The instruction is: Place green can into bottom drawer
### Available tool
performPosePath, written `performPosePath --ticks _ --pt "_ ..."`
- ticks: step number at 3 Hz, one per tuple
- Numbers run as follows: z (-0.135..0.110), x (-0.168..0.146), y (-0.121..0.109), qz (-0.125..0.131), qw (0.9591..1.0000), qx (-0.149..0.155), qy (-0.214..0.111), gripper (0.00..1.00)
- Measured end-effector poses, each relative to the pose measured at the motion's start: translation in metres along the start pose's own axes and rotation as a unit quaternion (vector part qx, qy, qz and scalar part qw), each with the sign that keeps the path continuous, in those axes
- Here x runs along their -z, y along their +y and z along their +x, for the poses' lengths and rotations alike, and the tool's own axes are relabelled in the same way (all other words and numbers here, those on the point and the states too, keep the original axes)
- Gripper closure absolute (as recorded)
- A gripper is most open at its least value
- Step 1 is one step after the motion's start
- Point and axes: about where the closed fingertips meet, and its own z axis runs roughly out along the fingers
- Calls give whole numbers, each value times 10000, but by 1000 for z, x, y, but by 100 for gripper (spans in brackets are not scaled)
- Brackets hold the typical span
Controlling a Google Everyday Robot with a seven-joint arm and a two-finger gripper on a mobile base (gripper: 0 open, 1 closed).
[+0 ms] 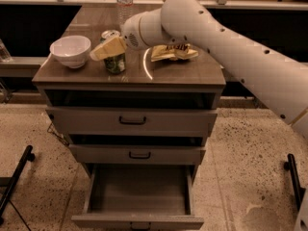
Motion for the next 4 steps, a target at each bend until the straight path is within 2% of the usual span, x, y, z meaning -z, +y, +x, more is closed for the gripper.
performPosePath --ticks 1,2,4 --pt "12 1 -1 7 9999 -111 8 0" --pt "12 -1 1 -10 9999 -110 11 16" --pt "12 -4 4 -45 9999 -106 16 63"
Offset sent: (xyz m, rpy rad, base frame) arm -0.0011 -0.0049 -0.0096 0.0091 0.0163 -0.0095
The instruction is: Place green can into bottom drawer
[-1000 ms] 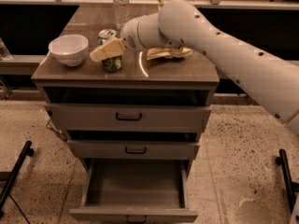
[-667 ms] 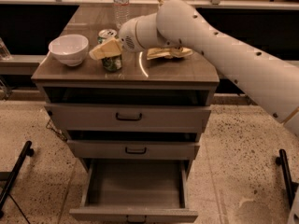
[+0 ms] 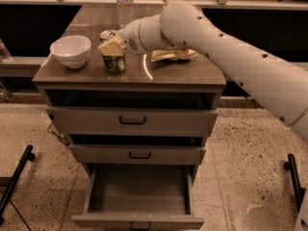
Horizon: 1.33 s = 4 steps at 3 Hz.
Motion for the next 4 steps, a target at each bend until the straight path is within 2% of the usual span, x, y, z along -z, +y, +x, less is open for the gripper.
performPosePath --ticks 1,2,3,4 --pt "-15 7 -7 -19 9999 131 36 86" --pt "-39 50 -27 -28 9998 212 55 100" --pt "-48 98 -28 -234 9994 210 -122 100" --pt "-42 149 -12 -437 9963 80 -742 100"
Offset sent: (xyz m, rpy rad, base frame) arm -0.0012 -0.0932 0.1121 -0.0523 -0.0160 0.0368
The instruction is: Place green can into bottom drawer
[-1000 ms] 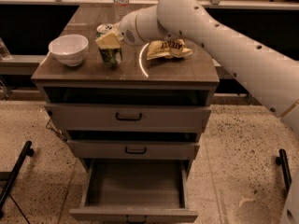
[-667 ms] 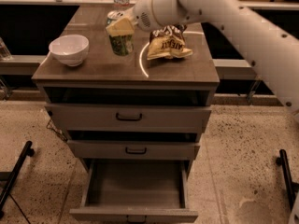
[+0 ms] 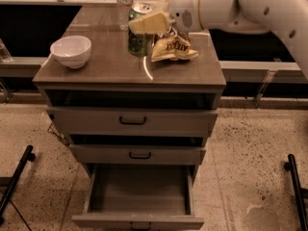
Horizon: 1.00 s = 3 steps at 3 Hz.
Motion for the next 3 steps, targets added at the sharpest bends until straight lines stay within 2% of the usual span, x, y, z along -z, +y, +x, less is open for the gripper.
performPosePath --ticks 1,2,3 --pt "-3 26 3 114 9998 -47 -172 100" --pt "0 27 -1 160 9998 -47 -116 100" --pt "21 39 4 144 9994 -299 -64 100"
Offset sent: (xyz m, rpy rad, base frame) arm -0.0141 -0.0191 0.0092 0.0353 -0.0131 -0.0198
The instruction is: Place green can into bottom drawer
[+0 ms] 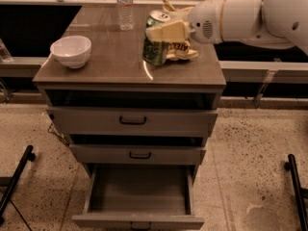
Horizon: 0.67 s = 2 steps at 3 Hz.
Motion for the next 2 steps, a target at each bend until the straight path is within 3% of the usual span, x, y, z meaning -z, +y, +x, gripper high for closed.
performPosePath --ticks 1,2 --pt "11 19 41 -276 9996 -75 5 100" --pt "29 74 108 -535 9986 -27 -16 100"
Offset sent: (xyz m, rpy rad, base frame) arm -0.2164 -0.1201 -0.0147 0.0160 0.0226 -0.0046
